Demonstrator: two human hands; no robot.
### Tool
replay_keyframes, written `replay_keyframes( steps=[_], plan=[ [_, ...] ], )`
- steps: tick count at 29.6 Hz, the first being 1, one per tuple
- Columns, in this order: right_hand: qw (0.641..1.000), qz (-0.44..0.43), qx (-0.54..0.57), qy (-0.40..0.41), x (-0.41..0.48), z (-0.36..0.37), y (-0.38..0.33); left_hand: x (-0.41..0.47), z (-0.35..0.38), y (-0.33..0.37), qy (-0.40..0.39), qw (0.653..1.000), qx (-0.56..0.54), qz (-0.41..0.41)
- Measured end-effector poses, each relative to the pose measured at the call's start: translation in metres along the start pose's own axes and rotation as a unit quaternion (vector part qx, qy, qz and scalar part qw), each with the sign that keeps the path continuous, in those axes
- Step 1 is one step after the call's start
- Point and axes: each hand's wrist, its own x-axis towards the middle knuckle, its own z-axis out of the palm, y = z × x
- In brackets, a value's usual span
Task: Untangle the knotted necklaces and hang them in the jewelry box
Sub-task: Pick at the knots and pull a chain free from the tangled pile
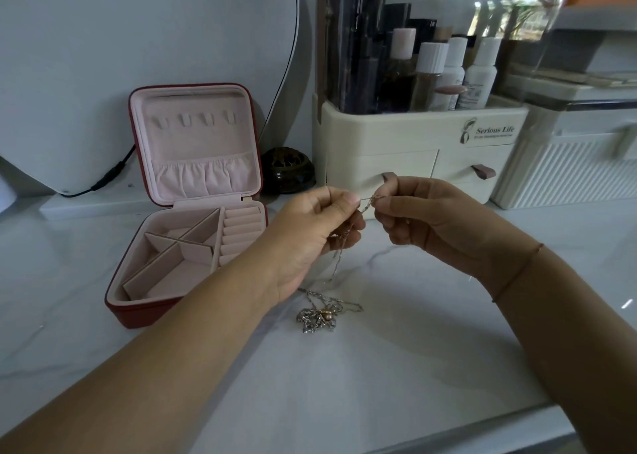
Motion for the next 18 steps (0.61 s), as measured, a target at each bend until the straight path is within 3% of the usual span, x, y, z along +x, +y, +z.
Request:
replay_keyframes(
  steps=[18],
  plan=[
    [1.000,-0.012,-0.001,-0.019,0.0003,-0.0013,0.0006,-0.0043,0.0045,0.0040,0.006,1.000,0.013,-0.012]
  ],
)
